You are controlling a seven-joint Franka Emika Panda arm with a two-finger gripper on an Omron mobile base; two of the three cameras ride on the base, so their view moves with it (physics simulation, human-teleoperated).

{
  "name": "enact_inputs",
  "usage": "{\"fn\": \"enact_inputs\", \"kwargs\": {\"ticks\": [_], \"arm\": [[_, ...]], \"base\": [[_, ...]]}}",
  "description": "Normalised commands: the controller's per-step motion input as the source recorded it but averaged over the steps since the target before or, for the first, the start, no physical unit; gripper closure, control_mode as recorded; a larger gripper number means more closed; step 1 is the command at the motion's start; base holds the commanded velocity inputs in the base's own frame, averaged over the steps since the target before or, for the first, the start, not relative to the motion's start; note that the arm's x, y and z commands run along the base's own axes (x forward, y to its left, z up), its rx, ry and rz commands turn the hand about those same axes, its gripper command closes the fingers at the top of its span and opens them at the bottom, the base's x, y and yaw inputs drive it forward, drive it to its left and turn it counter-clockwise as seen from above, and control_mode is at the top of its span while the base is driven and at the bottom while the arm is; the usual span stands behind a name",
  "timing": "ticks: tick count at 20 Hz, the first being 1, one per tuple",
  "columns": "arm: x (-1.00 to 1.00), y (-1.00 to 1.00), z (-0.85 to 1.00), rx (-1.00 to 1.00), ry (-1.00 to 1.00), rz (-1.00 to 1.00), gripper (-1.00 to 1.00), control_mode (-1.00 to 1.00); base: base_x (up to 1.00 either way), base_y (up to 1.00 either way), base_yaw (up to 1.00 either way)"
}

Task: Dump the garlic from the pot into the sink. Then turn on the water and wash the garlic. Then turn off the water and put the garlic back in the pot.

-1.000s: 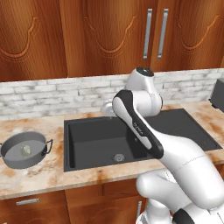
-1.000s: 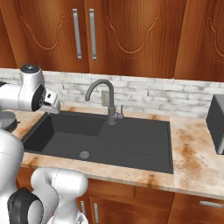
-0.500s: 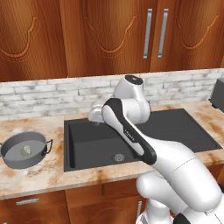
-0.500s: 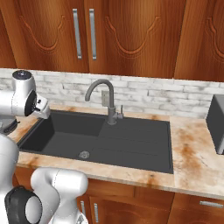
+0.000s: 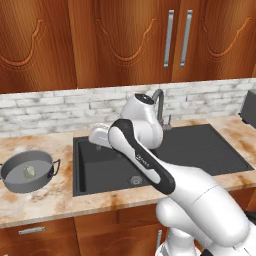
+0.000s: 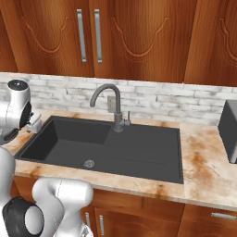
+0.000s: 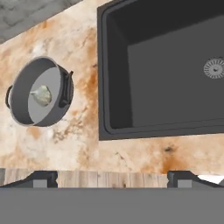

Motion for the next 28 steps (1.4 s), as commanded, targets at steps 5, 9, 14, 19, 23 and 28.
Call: {"fn": "enact_inputs", "kwargs": {"ticks": [5,9,14,19,23,28], "arm": [[0.0,0.45,-0.08,0.02,0.24,-0.06,-1.0,-1.0],[0.0,0.52,-0.1,0.0,0.27,-0.06,-1.0,-1.0],[0.0,0.45,-0.17,-0.03,0.23,-0.06,-1.0,-1.0],[0.0,0.4,-0.22,-0.12,0.07,-0.05,-1.0,-1.0],[0.0,0.34,-0.25,-0.16,0.0,-0.06,-1.0,-1.0],[0.0,0.26,-0.22,-0.09,0.0,-0.08,-1.0,-1.0]], "base": [[0.0,0.0,0.0],[0.0,0.0,0.0],[0.0,0.0,0.0],[0.0,0.0,0.0],[0.0,0.0,0.0],[0.0,0.0,0.0]]}}
